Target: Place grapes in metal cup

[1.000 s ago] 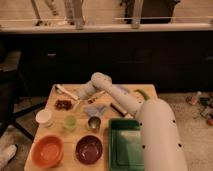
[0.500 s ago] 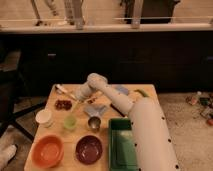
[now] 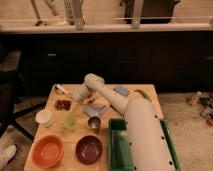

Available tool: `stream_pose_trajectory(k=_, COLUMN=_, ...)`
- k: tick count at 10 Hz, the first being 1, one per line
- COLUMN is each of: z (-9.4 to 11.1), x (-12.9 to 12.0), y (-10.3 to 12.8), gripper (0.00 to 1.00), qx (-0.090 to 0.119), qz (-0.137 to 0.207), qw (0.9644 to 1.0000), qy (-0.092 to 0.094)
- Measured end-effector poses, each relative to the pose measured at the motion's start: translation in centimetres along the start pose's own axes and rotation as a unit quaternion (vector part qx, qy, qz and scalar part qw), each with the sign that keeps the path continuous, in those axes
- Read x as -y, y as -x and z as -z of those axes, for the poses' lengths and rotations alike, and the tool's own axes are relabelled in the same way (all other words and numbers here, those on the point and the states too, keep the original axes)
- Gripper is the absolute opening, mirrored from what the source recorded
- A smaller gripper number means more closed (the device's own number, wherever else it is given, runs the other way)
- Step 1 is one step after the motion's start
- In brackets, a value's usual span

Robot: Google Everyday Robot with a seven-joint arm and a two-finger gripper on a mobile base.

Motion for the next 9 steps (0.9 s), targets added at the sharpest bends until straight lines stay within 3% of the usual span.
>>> stream_pose_trajectory(k=7, z=-0.02, x=-0.64, y=-0.21, gripper=0.12, qx=0.009, qz=0.005, qw=0.9999, qy=0.005)
stream_pose_trajectory(k=9, z=0.24, x=-0.53, y=-0.28, gripper=0.0, qx=0.01, qz=0.005, qw=0.9999, qy=0.003)
